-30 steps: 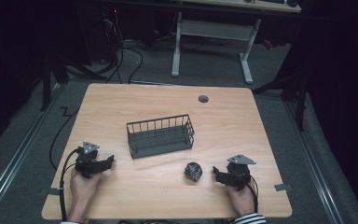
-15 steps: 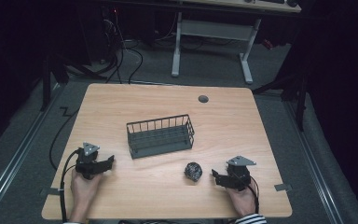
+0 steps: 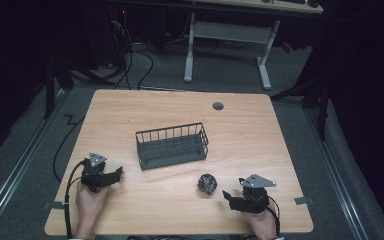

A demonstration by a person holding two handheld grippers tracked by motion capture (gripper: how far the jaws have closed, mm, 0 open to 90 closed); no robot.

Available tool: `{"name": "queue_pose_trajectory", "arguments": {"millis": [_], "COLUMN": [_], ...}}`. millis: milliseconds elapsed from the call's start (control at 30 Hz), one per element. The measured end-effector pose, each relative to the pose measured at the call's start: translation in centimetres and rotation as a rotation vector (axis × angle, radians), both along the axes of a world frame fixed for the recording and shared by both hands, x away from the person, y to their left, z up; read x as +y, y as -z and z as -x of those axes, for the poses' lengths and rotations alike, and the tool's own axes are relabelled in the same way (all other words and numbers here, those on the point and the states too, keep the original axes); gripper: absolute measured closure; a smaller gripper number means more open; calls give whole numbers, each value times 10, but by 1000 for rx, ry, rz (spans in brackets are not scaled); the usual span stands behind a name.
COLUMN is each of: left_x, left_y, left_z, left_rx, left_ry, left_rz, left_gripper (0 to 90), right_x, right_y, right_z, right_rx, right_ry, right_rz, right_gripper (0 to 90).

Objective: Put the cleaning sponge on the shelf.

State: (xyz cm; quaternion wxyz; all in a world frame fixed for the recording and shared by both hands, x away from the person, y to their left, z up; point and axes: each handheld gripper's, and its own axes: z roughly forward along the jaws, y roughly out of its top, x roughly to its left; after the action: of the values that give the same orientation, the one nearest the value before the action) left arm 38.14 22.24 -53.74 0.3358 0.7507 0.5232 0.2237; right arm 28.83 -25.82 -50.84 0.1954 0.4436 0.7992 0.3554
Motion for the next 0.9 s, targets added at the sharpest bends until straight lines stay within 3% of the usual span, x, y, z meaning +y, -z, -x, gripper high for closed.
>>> {"name": "queue_pose_trajectory", "arguments": {"millis": [367,800,833,900], "left_x": [0,0,0,0], "left_y": [0,0,0,0], "left_z": [0,1,1,2], "left_rx": [0,0,1,1], "left_ry": [1,1,2,2], "left_rz": [1,1,1,0], "left_gripper": [246,245,245,246], "right_x": [27,55,59,61], "right_y": [-12,-6,-4,-1], "right_z": [0,-22,-26,-29], "right_rx": [-26,-1,20,19], "right_ry": [-122,-169,-174,-175], "right_rz": [-42,-6,-18,-21], "right_gripper": [206,196,203,213]}}
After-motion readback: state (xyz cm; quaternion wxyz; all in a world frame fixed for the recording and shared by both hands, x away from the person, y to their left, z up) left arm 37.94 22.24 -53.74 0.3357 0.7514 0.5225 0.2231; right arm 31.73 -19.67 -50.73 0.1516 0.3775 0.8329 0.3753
